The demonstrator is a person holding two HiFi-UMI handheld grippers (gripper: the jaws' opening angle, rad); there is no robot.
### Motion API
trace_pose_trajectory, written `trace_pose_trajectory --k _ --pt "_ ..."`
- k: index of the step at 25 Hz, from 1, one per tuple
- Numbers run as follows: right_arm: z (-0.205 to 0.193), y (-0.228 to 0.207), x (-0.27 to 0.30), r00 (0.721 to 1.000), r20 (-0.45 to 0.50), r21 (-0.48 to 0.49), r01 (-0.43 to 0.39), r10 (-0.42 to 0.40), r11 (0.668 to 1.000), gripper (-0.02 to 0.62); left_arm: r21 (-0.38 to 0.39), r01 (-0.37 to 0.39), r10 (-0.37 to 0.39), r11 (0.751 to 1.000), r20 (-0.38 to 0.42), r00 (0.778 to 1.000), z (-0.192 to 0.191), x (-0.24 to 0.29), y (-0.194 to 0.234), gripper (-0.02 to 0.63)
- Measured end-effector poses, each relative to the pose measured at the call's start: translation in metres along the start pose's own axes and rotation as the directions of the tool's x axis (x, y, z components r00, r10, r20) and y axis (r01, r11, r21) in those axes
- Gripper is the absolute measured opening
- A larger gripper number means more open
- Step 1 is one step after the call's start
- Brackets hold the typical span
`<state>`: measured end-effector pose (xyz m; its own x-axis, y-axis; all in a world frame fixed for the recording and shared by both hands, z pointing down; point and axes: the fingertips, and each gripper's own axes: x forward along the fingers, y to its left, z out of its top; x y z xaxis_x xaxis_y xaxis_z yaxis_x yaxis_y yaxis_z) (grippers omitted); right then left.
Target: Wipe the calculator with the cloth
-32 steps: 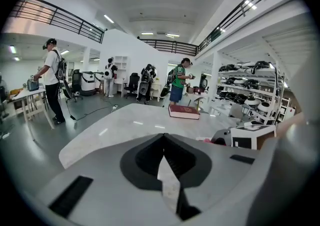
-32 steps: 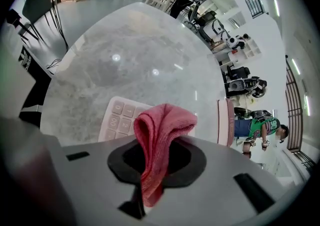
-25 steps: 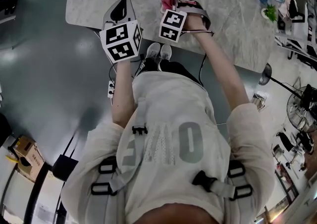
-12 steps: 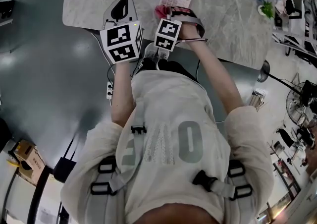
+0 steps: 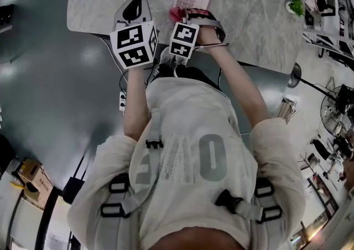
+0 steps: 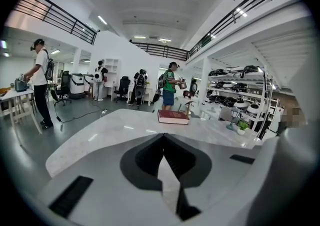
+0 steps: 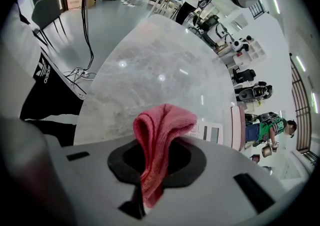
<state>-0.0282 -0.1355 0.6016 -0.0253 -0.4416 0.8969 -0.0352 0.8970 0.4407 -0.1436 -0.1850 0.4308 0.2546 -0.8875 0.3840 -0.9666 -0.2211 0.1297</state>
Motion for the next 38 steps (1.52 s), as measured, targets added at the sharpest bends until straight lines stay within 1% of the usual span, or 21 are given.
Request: trace_pose_trajectory --k 4,7,10,14,18,21,24,28,31,34,38 --pt "-0.002 -0.001 0.0 1.0 0.008 -0.003 -0.005 0.005 1.0 0.057 0.001 0.006 -0.006 1.0 -0.005 1.0 0.0 0.001 -0.004 0.02" --pt "-0.002 -0.003 -0.003 0.999 0.018 -0.003 -0.029 0.029 1.0 0.057 0.005 0.008 -0.008 1.0 -0.001 1.0 0.005 0.0 -0.007 0.02" --pt "-0.004 -0.02 -0.007 1.0 0.02 0.009 -0.024 0.024 1.0 0.057 0.018 0.015 -0.015 1.0 0.01 1.0 0.013 -0.001 -0.011 0.02" --pt "-0.01 -0.068 -0.018 0.998 0.023 0.046 0.055 -0.057 0.997 0.057 0.034 0.029 -0.03 0.999 0.031 0.999 0.024 -0.001 -0.016 0.02" --pt "-0.021 -0.122 -0.044 0.988 0.027 0.101 0.146 -0.149 0.984 0.057 0.037 0.044 -0.046 0.998 0.059 0.997 0.043 -0.002 -0.024 0.02" --pt "-0.036 -0.159 -0.068 0.974 0.031 0.156 0.218 -0.225 0.963 0.057 0.048 0.059 -0.063 0.997 0.092 0.994 0.064 0.001 -0.035 0.02" --pt "-0.051 -0.185 -0.095 0.952 0.043 0.207 0.29 -0.305 0.935 0.057 0.069 0.076 -0.084 0.995 0.127 0.988 0.085 0.002 -0.05 0.02" --pt "-0.069 -0.209 -0.137 0.91 0.053 0.294 0.379 -0.411 0.877 0.057 0.107 0.101 -0.119 0.989 0.176 0.977 0.114 -0.001 -0.072 0.02" --pt "-0.08 -0.218 -0.171 0.871 0.065 0.398 0.426 -0.488 0.813 0.057 0.138 0.123 -0.15 0.983 0.206 0.967 0.133 -0.007 -0.087 0.02" --pt "-0.091 -0.221 -0.209 0.815 0.093 0.52 0.45 -0.572 0.726 0.057 0.169 0.137 -0.175 0.976 0.234 0.956 0.152 -0.015 -0.102 0.02" --pt "-0.105 -0.222 -0.256 0.724 0.121 0.677 0.44 -0.679 0.59 0.057 0.2 0.145 -0.198 0.969 0.278 0.94 0.178 -0.024 -0.119 0.02"
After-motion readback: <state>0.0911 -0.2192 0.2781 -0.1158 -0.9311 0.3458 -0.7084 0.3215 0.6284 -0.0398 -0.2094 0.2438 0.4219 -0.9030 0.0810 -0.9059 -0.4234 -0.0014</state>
